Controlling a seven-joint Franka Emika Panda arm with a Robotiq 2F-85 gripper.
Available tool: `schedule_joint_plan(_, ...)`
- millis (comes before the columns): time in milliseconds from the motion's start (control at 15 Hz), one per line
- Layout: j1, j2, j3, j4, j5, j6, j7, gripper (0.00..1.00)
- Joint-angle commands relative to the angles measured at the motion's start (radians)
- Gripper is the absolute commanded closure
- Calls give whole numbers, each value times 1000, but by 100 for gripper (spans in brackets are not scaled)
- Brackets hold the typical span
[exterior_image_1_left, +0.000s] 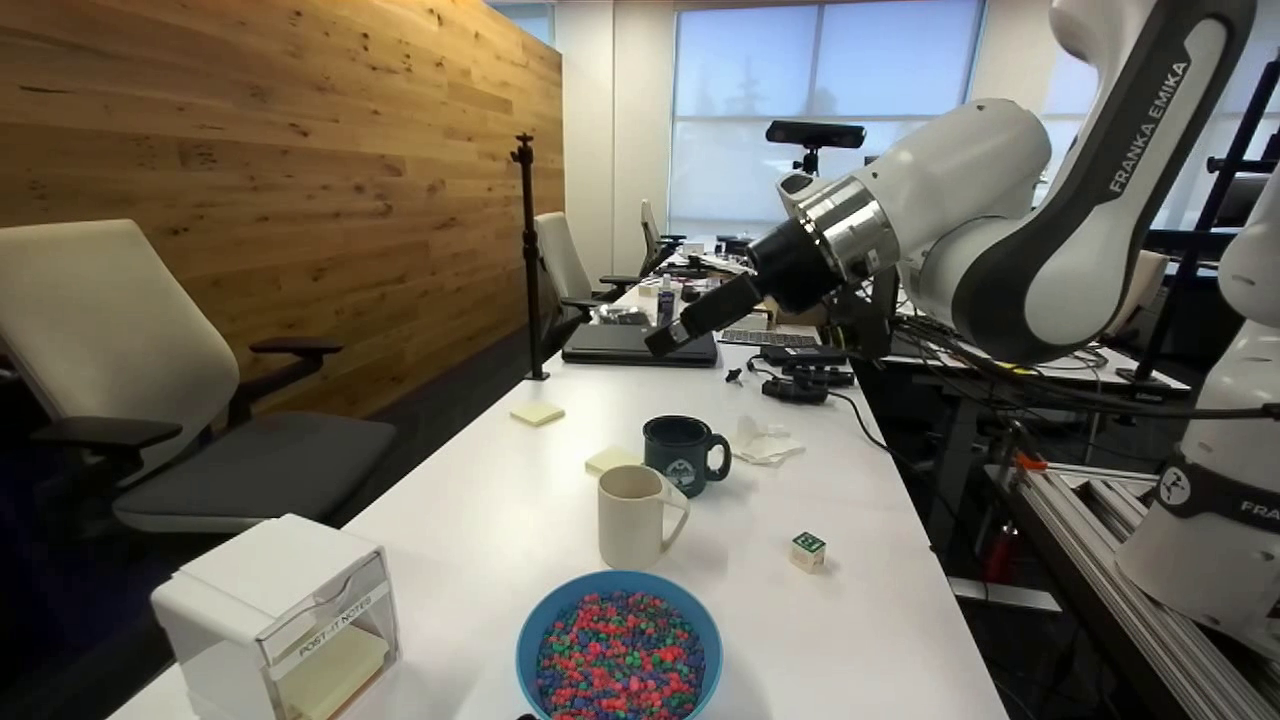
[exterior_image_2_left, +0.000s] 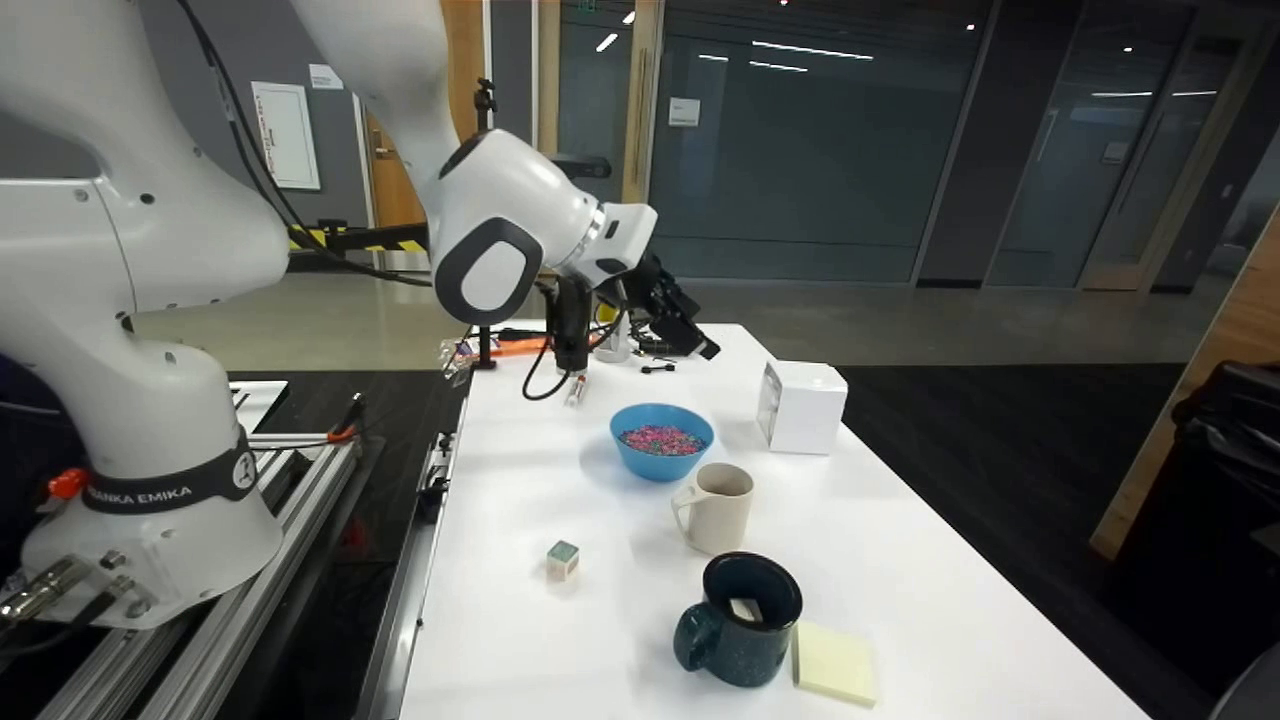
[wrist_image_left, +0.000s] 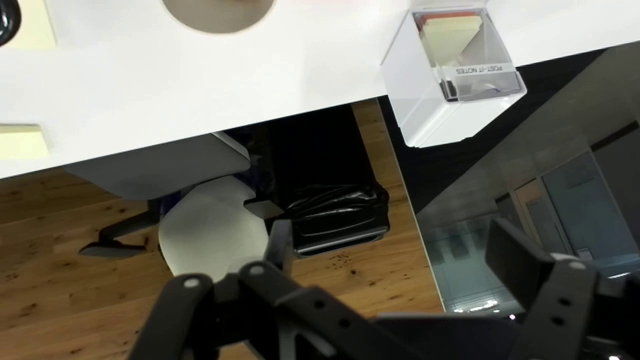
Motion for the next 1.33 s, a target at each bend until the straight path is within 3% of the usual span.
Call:
schedule_joint_plan(0,22,70,-9,1,138,19,-167,0)
schedule_joint_plan(600,181,242,-66,2,460,73,-526,0)
schedule_joint_plan(1067,299,376,-161,2,578,185,-651,0)
schedule_joint_plan(1267,280,362,-156,2,533,145,-614,0)
